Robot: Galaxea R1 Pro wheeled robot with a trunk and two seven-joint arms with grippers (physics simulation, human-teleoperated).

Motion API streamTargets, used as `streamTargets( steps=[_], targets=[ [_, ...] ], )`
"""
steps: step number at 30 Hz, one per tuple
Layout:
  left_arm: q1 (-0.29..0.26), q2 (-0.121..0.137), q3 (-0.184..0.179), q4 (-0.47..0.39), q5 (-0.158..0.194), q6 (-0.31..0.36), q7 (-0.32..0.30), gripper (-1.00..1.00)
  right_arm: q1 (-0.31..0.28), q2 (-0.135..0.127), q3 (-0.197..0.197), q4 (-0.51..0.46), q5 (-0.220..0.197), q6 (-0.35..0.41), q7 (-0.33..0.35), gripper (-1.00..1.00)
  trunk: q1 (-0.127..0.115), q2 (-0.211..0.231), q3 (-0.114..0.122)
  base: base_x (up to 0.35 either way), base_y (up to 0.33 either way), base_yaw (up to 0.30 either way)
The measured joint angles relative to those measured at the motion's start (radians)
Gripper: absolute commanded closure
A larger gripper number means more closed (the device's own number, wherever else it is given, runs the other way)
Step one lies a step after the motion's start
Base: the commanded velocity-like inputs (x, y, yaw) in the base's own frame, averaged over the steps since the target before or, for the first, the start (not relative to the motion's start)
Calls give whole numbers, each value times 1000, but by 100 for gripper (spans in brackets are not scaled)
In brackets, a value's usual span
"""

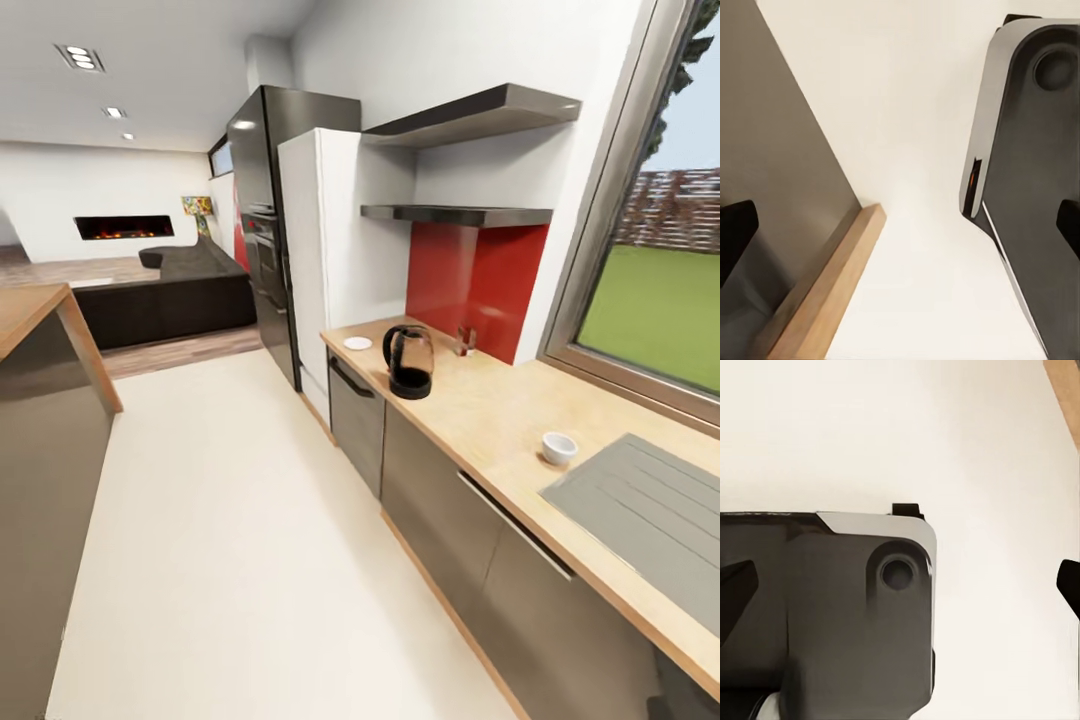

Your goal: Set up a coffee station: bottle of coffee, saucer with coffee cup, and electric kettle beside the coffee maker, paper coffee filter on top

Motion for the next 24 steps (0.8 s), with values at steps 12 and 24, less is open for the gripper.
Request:
streamTargets(
  steps=[12,24],
  targets=[
    [0,0,0,0,0,0,0,-100,0,0,0,0,0,0,0,-100,0,0,-6,313,96,271],
    [-2,1,0,0,0,0,-1,-100,0,-1,0,-1,-1,0,0,-100,0,0,-11,300,194,272]
  ],
)
